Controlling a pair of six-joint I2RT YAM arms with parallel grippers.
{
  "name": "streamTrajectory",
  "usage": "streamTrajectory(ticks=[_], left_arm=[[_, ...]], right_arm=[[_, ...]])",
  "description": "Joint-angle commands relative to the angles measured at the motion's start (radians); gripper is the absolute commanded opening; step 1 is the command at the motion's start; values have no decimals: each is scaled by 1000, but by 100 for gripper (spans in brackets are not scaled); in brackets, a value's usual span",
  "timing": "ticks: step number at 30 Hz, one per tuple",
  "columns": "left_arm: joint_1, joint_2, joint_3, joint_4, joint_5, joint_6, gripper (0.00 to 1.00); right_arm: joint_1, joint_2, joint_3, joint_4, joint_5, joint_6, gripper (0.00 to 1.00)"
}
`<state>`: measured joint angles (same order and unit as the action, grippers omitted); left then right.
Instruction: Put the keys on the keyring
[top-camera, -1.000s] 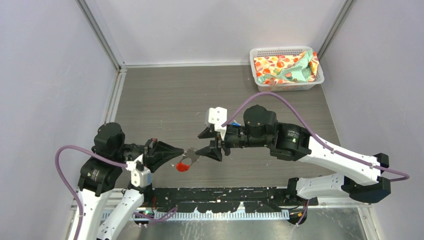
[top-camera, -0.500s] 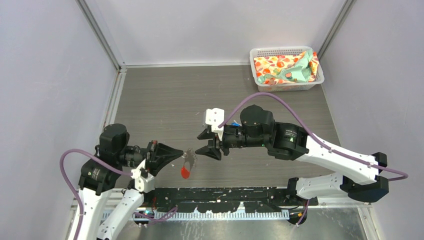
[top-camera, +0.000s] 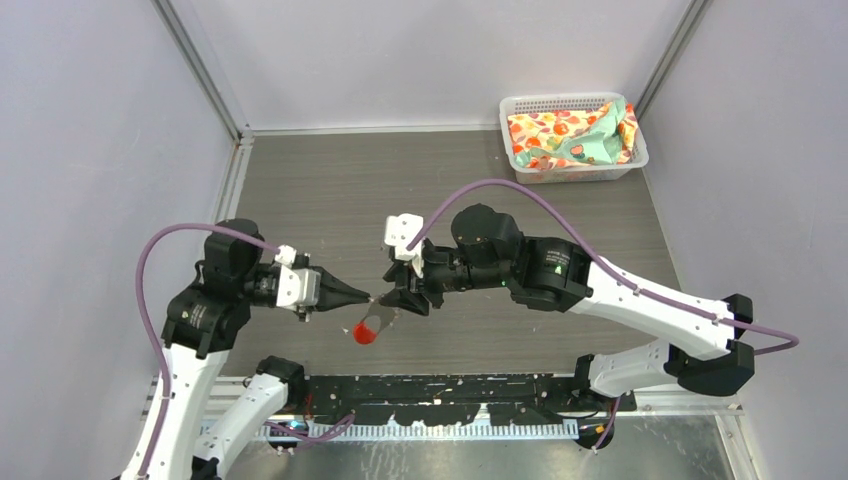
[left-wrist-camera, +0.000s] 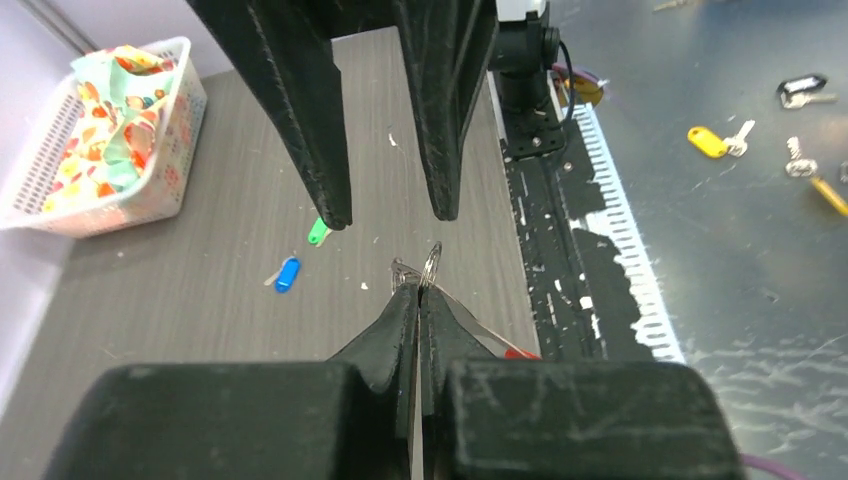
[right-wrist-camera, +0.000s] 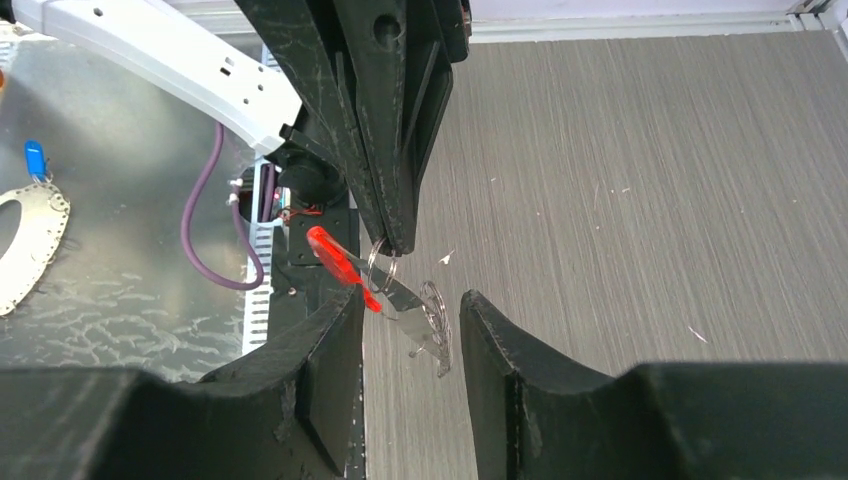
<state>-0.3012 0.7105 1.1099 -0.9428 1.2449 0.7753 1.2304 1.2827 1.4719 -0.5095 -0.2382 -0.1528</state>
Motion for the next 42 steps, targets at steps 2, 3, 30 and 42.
streamTrajectory(ticks=[2, 3, 30, 42], left_arm=[[-3, -2, 0, 147, 3, -299, 0], [-3, 5, 4, 148, 0, -316, 0], [-3, 21, 37, 96, 46, -277, 0], [-3, 14, 22, 181, 66, -382, 6]], right_arm=[[2, 10, 63, -10, -17, 20, 45], [3, 17, 72, -18, -19, 21, 44], [2, 87, 115, -9, -4, 21, 9], [2, 43, 54, 67, 15, 44, 1]])
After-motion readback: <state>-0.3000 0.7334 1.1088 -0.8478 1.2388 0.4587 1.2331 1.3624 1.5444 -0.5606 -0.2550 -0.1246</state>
